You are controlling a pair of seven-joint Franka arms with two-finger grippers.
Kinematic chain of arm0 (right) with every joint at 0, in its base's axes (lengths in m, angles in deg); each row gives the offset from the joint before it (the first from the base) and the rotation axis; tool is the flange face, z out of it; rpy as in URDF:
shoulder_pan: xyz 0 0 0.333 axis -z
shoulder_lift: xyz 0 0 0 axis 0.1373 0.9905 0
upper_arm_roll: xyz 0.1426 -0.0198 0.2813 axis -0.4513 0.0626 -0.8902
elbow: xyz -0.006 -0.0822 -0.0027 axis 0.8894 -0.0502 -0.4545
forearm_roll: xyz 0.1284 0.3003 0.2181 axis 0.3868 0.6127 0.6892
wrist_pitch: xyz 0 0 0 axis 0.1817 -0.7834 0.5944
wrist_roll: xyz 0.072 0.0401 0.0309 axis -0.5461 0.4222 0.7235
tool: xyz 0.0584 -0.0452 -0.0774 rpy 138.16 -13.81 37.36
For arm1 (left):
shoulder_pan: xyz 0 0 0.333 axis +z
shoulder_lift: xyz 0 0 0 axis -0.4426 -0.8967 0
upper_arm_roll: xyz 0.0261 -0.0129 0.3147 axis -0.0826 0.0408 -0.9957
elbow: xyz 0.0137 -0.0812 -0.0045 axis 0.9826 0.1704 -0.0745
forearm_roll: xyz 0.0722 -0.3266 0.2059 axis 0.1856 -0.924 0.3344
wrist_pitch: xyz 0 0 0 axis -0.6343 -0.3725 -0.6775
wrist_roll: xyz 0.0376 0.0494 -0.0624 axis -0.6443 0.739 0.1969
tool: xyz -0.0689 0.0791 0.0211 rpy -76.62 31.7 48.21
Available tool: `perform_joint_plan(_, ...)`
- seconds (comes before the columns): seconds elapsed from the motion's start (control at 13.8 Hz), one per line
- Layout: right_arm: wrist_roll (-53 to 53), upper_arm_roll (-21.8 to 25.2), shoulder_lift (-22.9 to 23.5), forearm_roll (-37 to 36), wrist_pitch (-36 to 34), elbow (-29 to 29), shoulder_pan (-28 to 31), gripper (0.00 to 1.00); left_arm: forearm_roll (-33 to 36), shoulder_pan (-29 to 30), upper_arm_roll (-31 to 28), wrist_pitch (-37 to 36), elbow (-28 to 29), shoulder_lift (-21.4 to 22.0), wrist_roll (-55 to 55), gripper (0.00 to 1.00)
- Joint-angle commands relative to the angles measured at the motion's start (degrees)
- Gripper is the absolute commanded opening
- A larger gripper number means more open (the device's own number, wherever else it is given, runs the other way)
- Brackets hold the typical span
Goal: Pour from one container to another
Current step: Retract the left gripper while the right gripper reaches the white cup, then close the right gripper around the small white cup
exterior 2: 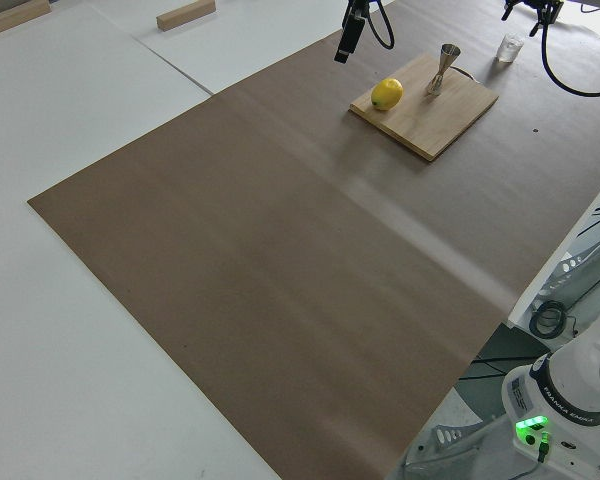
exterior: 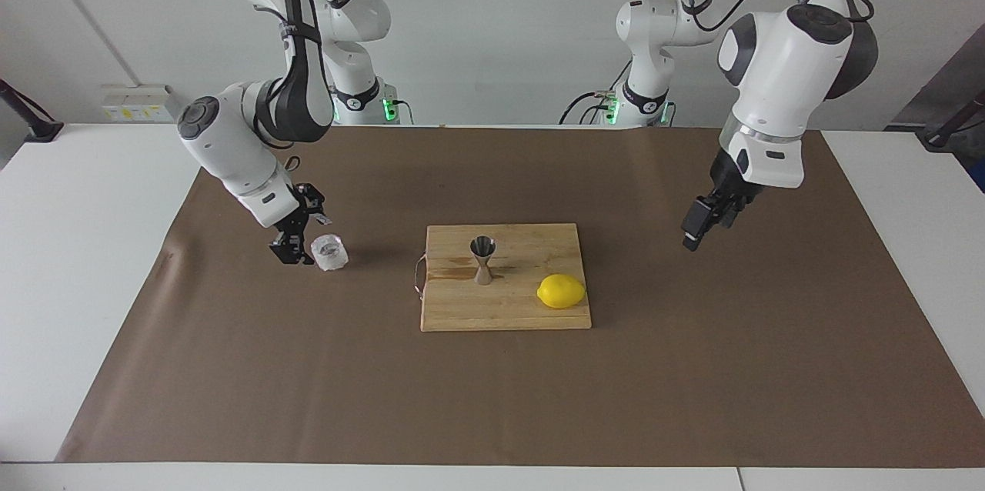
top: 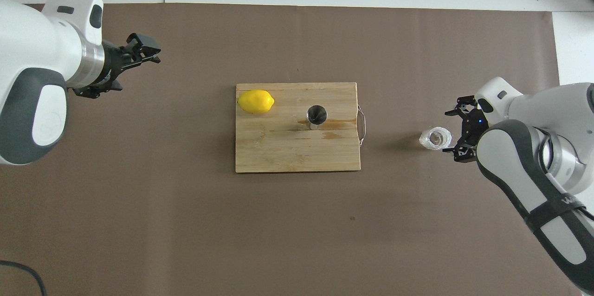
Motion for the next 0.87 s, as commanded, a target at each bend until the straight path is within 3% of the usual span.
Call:
perform_joint_plan(0.0,6.5,-0.5,0.6,3.7,0.6,1.8,1.6,1.0,1.2,2.3,0.4,-3.6,0.2,1.6,17.8,1.0)
perform_joint_plan(0.22,12.0,-0.5,0.8,7.3,1.9,3.5,1.6,1.0,6.7,2.3,0.0,-6.7,-0.1,1.8,30.1,1.0)
perform_joint_plan(0.51,17.8,-0.5,3.9,11.6,2.6,3.4,2.0,1.0,4.8,3.3,-0.1,-14.5,0.9,4.3,30.4,1.0)
perform_joint_plan(0.8,23.1,-0.5,5.7,15.4,2.9,3.3,3.8,1.0,4.2,2.3,0.7,-14.4,1.4,4.9,30.2,1.0)
